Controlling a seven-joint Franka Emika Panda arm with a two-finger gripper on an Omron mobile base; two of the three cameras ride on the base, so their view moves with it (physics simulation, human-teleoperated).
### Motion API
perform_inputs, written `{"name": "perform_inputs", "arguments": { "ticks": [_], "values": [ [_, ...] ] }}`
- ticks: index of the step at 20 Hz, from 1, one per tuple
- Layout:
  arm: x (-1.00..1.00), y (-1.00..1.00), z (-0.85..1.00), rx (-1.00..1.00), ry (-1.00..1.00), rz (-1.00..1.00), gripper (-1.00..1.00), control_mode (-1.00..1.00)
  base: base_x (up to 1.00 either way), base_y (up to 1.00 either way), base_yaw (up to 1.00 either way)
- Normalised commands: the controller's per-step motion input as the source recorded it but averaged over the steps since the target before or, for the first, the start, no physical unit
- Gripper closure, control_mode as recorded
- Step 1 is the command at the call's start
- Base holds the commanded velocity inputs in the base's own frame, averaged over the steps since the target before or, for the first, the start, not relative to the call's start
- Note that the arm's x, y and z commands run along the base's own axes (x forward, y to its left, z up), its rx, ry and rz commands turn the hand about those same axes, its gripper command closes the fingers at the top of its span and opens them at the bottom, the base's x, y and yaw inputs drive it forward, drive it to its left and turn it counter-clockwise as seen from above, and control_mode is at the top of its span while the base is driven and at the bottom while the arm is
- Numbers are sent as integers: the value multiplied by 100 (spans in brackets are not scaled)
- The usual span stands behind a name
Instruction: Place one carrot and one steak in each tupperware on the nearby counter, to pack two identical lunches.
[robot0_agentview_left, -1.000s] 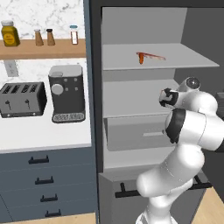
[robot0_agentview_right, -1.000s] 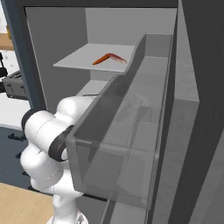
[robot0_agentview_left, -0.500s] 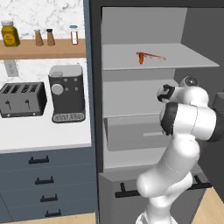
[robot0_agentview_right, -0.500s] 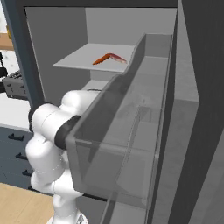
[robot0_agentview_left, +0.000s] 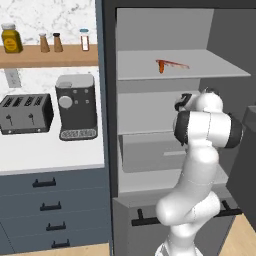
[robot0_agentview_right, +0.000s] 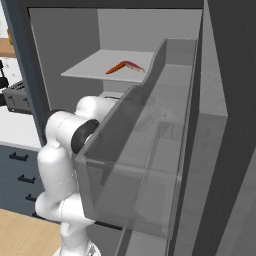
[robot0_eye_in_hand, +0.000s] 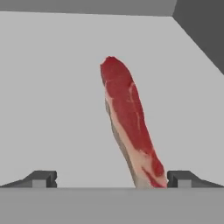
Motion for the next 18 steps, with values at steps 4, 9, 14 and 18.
{"name": "perform_inputs", "arguments": {
  "ticks": [4,9,14,18],
  "values": [
    [35,-22,-28,0,2,9,-100,-100,0,0,0],
    [29,-46,-20,0,0,9,-100,-100,0,0,0],
    [24,-36,-7,0,0,6,-100,-100,0,0,0],
    [33,-16,-43,0,2,7,-100,-100,0,0,0]
  ]
}}
